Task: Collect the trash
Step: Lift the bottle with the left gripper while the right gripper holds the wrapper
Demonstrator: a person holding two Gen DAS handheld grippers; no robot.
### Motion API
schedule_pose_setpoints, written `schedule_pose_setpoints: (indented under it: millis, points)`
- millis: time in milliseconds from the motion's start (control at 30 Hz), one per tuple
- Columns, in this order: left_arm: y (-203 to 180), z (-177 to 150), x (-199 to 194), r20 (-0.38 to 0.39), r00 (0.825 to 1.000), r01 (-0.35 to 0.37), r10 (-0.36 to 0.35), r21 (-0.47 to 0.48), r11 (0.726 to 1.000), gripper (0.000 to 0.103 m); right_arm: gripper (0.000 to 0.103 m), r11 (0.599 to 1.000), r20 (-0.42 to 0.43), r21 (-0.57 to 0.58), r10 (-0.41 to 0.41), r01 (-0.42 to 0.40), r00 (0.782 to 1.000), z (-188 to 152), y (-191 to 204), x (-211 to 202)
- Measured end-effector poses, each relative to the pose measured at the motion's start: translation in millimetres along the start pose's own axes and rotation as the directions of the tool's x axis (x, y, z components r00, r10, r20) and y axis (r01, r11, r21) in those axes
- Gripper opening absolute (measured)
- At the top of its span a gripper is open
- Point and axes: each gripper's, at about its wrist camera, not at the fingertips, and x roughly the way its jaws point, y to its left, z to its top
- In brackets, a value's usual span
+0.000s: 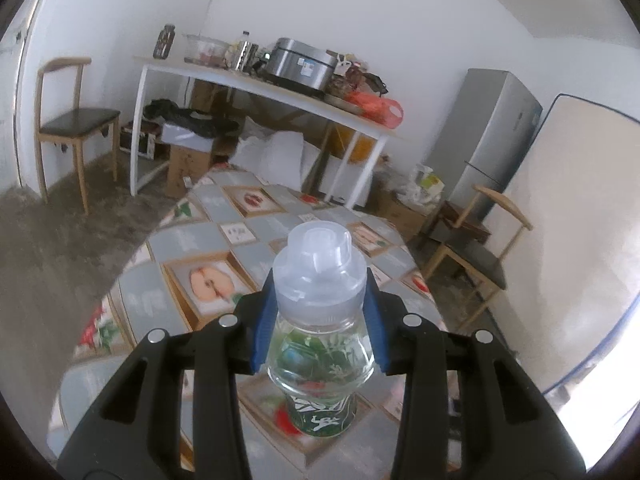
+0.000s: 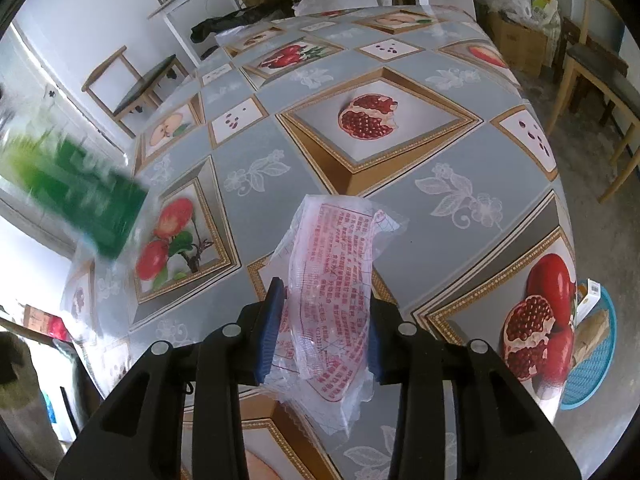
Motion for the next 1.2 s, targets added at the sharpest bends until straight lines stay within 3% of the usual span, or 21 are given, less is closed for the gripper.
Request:
schedule_pose_setpoints:
  millis: [467, 600, 667, 800, 867, 967, 1000, 1133, 1200]
  points:
    - [-21.1, -38.7, -31.3, -0.066, 0.997, 0.035, -0.033, 0.030, 0.999, 0.038, 0.028, 0.998, 0.036, 0.021, 0.053, -0.054, 0.998, -9.5, 10.1, -29.2]
    - [-21.8, -37.3, -30.1, -0.107, 0.990, 0.089, -0.088, 0.008, 0.996, 0.038, 0.028, 0.997, 0.046, 0.028, 0.065, -0.066, 0.997, -11.4, 11.1, -37.7]
    - [-18.3, -37.2, -26.8, -0.136, 0.981, 0.133, -0.136, -0.029, 0.991, 0.038, 0.028, 0.995, 0.042, 0.043, 0.084, -0.086, 0.996, -12.4, 11.0, -39.2]
    - [3.8, -39.1, -4.9, -0.217, 0.933, 0.250, -0.288, -0.188, 0.950, 0.038, 0.028, 0.993, 0.046, 0.047, 0.109, -0.111, 0.993, -16.4, 15.9, -44.0]
    - [16.2, -44.6, 12.8, -0.263, 0.914, 0.250, -0.310, -0.237, 0.939, 0.038, 0.028, 0.992, 0.047, 0.038, 0.120, -0.122, 0.992, -17.4, 20.8, -44.7]
    - [37.2, -55.1, 47.0, -0.312, 0.870, 0.262, -0.381, -0.361, 0.895, 0.038, 0.028, 0.993, 0.032, 0.014, 0.114, -0.114, 0.993, -19.2, 30.1, -38.7]
    - [43.8, -59.4, 59.2, -0.329, 0.866, 0.235, -0.376, -0.396, 0.888, 0.038, 0.028, 0.994, 0.027, 0.009, 0.109, -0.109, 0.994, -20.2, 32.2, -36.9]
    - [50.4, -68.3, 92.6, -0.384, 0.877, 0.133, -0.290, -0.386, 0.913, 0.039, 0.028, 0.992, -0.009, -0.002, 0.124, -0.124, 0.992, -25.6, 40.7, -24.1]
    - [52.6, -74.6, 103.6, -0.396, 0.873, 0.111, -0.285, -0.407, 0.907, 0.050, 0.028, 0.992, -0.026, -0.002, 0.124, -0.125, 0.992, -28.9, 43.1, -17.6]
